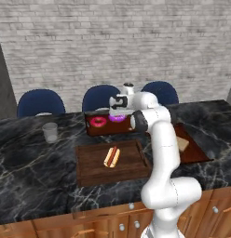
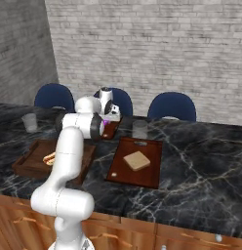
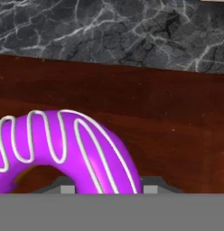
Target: Take the donuts from the fridge and place them on the empty tray on the dining counter.
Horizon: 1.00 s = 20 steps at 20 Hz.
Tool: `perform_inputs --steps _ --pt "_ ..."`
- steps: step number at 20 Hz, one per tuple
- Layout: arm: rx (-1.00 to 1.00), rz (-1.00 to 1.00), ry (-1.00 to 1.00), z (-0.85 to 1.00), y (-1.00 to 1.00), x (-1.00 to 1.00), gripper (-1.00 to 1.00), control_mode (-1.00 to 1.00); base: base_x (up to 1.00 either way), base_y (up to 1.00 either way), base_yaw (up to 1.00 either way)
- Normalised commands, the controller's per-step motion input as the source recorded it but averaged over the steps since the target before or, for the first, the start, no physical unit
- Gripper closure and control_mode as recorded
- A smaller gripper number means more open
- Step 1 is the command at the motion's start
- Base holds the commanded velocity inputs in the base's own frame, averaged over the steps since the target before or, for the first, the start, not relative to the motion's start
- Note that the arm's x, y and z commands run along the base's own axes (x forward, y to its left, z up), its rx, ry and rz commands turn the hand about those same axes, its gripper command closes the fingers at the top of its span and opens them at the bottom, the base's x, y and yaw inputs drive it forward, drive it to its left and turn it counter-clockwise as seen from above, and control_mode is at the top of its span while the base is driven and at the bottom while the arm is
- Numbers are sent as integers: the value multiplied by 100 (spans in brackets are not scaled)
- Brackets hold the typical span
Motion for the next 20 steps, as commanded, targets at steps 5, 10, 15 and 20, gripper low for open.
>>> perform_inputs --steps 5,10,15,20 --pt "0 0 -2 0 -6 -100 -100 -100 0 0 0" --pt "5 0 -3 29 -21 -100 -100 -100 0 0 0" --pt "0 0 -41 33 -3 -100 -100 -100 0 0 0" --pt "2 0 -14 92 -5 -100 -100 -100 0 0 0"
